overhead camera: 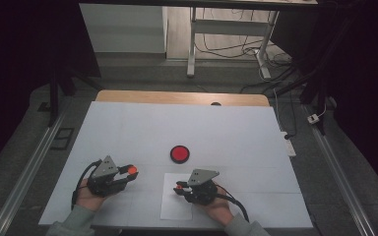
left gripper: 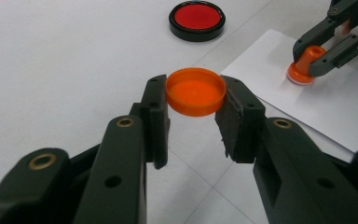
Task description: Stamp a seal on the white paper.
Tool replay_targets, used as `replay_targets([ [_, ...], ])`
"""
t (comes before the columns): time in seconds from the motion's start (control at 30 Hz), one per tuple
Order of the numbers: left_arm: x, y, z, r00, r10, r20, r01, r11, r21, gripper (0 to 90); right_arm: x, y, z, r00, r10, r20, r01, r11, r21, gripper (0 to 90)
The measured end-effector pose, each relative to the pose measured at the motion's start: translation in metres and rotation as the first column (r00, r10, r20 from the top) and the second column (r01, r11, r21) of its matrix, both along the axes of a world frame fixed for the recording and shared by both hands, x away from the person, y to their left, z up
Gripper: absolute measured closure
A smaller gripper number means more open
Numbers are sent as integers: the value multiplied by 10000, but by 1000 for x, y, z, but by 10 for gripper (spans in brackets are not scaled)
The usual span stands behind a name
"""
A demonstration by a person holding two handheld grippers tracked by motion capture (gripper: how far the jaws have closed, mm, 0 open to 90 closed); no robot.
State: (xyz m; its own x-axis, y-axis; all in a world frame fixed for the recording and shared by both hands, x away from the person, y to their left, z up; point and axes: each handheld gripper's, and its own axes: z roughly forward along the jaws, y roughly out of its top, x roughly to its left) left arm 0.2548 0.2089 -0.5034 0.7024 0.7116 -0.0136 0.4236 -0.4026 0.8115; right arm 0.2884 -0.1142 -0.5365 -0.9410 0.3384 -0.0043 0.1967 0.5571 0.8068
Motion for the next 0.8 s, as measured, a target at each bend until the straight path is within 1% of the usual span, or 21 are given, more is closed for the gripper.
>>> replay_targets([
  [0.33,0,1,0,10000,74,26,-74,10000,-39,648,0,0,0,10000,-23,-20,23,10000,21,730],
  [0.43,0,1,0,10000,47,12,-47,10000,9,648,1,-1,0,9999,-62,-142,62,10000,39,730],
  [0.63,0,2,0,10000,78,20,-78,9999,-77,648,1,-1,0,9999,-60,-141,60,10000,43,730],
  [0.8,0,2,0,10000,54,30,-54,10000,-45,648,1,-1,0,9999,-46,-113,47,10000,30,730],
])
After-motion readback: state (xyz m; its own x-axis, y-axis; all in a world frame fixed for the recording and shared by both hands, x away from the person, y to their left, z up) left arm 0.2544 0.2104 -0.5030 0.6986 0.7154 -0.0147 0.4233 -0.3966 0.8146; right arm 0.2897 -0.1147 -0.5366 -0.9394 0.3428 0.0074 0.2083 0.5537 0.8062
